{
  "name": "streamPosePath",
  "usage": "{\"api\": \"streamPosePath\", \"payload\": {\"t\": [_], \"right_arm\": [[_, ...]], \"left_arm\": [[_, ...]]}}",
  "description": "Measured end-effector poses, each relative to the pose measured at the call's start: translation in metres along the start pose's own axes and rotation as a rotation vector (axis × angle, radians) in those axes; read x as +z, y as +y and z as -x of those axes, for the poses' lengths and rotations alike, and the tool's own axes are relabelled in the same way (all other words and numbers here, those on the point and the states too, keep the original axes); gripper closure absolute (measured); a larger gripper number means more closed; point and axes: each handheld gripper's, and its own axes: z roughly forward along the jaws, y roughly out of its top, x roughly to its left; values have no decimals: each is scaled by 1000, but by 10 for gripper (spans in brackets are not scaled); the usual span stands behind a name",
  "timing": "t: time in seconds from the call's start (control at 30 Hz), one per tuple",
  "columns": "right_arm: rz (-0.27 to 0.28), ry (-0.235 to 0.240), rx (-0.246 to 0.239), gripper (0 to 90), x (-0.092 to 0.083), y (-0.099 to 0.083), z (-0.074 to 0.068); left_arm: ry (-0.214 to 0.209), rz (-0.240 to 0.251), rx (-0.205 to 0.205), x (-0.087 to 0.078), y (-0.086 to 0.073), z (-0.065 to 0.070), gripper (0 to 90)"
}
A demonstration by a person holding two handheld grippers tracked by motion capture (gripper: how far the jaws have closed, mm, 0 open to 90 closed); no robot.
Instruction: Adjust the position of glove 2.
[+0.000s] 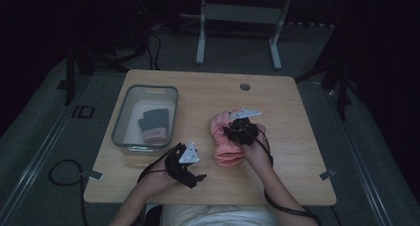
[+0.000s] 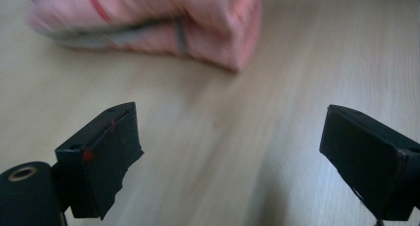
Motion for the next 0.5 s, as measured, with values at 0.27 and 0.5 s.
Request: {"api": "streamPosePath", "payload": {"t": [0.27, 0.5], "right_arm": [[19, -11, 26, 562, -6, 3, 18], [34, -1, 97, 514, -9, -8, 29]], "left_arm": [[108, 58, -129, -13, 43, -20, 140], [167, 17, -230, 8, 68, -47, 191]]}}
